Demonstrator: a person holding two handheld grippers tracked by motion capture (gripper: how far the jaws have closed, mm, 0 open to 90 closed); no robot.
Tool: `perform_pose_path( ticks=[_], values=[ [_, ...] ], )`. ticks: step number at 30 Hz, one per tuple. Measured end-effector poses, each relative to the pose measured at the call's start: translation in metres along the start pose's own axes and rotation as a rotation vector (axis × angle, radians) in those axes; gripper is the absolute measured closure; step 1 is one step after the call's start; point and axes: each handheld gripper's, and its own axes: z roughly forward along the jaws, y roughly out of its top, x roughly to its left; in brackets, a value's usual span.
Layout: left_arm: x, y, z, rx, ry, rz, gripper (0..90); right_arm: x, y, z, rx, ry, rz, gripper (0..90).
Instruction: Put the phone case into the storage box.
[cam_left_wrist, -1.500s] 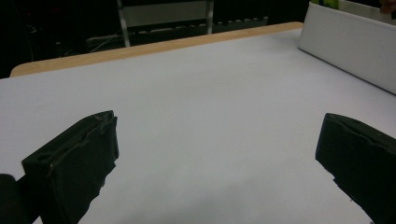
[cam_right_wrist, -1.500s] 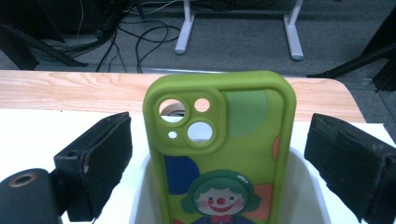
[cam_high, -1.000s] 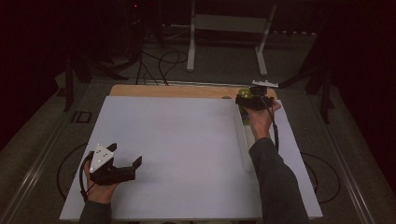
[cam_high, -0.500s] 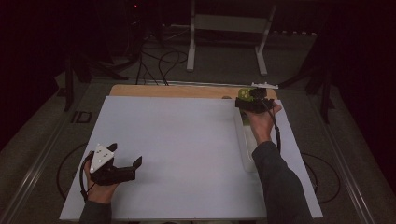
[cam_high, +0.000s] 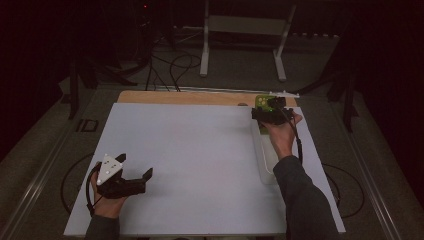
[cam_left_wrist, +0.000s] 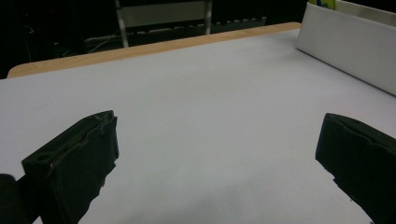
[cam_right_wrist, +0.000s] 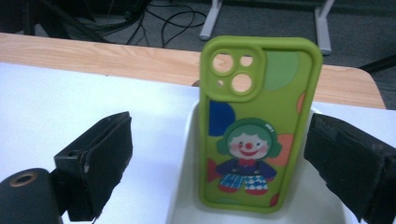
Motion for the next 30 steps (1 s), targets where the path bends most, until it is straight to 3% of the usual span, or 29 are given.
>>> perform_pose_path(
  ticks=[19,30],
  values=[
    [0.000,0.000,0.001,0.005,-0.006,0.001,0.1,0.030,-0.009,-0.027,-0.021,0.108,-0.111,7.6],
    [-0.001,0.000,0.002,0.006,-0.007,0.004,0.1,0.037,-0.020,-0.040,-0.027,0.153,-0.113,8.8]
  ],
)
